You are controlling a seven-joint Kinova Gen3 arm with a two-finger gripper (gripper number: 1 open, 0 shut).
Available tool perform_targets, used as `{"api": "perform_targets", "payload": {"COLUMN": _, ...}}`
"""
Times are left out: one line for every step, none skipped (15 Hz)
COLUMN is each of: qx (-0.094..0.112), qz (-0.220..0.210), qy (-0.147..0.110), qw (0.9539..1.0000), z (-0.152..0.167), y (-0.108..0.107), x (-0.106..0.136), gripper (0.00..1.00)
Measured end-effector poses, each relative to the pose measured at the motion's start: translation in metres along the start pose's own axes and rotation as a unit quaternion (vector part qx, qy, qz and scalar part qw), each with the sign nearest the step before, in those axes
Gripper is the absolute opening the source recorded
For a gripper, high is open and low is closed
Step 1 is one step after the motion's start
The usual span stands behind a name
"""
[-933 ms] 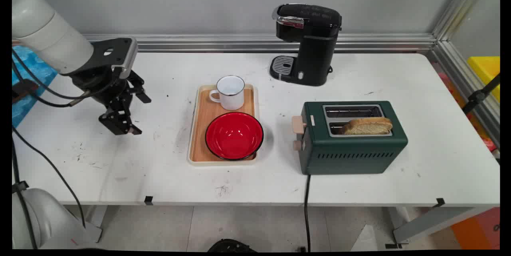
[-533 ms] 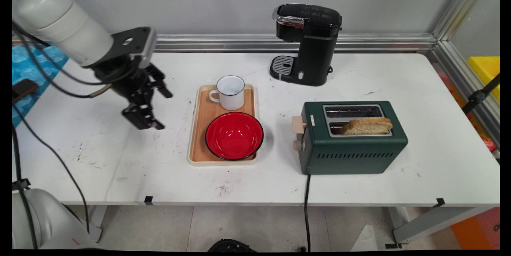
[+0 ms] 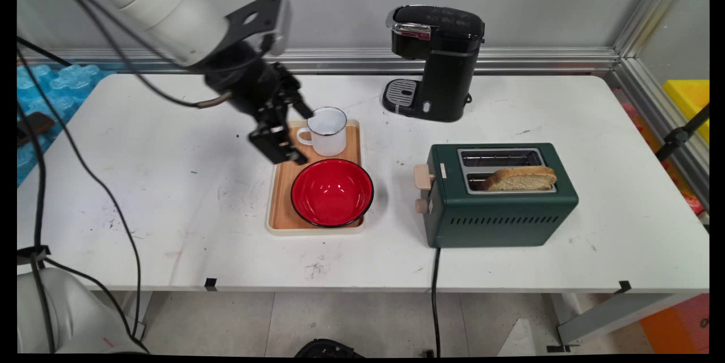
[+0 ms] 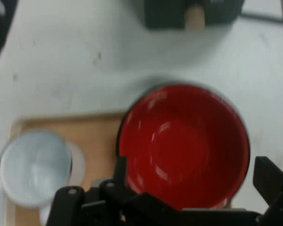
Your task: Press the toaster switch
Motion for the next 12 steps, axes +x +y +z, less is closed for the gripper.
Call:
{"api": "perform_targets", "payload": {"qx": 0.0, "qz": -0.001, "qy": 0.005, "qw": 1.0, "z": 0.001, "y": 0.0, "x": 0.006, "gripper": 1.0}}
{"api": "perform_targets", "payload": {"qx": 0.0, "qz": -0.004, "qy": 0.013, "qw": 0.9999, "z": 0.003, "y": 0.001, "x": 0.016, "gripper": 1.0}}
{"api": "perform_targets", "payload": {"qx": -0.001, "qz": -0.006, "qy": 0.021, "qw": 0.9998, "z": 0.005, "y": 0.001, "x": 0.026, "gripper": 0.0}}
{"api": "perform_targets", "payload": {"qx": -0.001, "qz": -0.009, "qy": 0.027, "qw": 0.9996, "z": 0.007, "y": 0.002, "x": 0.033, "gripper": 0.0}}
{"api": "perform_targets", "payload": {"qx": -0.002, "qz": -0.011, "qy": 0.034, "qw": 0.9994, "z": 0.01, "y": 0.004, "x": 0.042, "gripper": 0.0}}
{"api": "perform_targets", "payload": {"qx": -0.002, "qz": -0.012, "qy": 0.037, "qw": 0.9992, "z": 0.011, "y": 0.004, "x": 0.046, "gripper": 0.0}}
{"api": "perform_targets", "payload": {"qx": -0.003, "qz": -0.014, "qy": 0.041, "qw": 0.999, "z": 0.014, "y": 0.006, "x": 0.053, "gripper": 0.0}}
{"api": "perform_targets", "payload": {"qx": -0.003, "qz": -0.016, "qy": 0.046, "qw": 0.9988, "z": 0.018, "y": 0.007, "x": 0.06, "gripper": 0.0}}
{"api": "perform_targets", "payload": {"qx": -0.004, "qz": -0.016, "qy": 0.049, "qw": 0.9987, "z": 0.022, "y": 0.008, "x": 0.066, "gripper": 0.0}}
{"api": "perform_targets", "payload": {"qx": -0.004, "qz": -0.017, "qy": 0.051, "qw": 0.9985, "z": 0.025, "y": 0.009, "x": 0.071, "gripper": 0.0}}
{"api": "perform_targets", "payload": {"qx": -0.005, "qz": -0.018, "qy": 0.053, "qw": 0.9984, "z": 0.029, "y": 0.011, "x": 0.077, "gripper": 0.0}}
{"api": "perform_targets", "payload": {"qx": -0.006, "qz": -0.019, "qy": 0.055, "qw": 0.9983, "z": 0.034, "y": 0.012, "x": 0.082, "gripper": 0.0}}
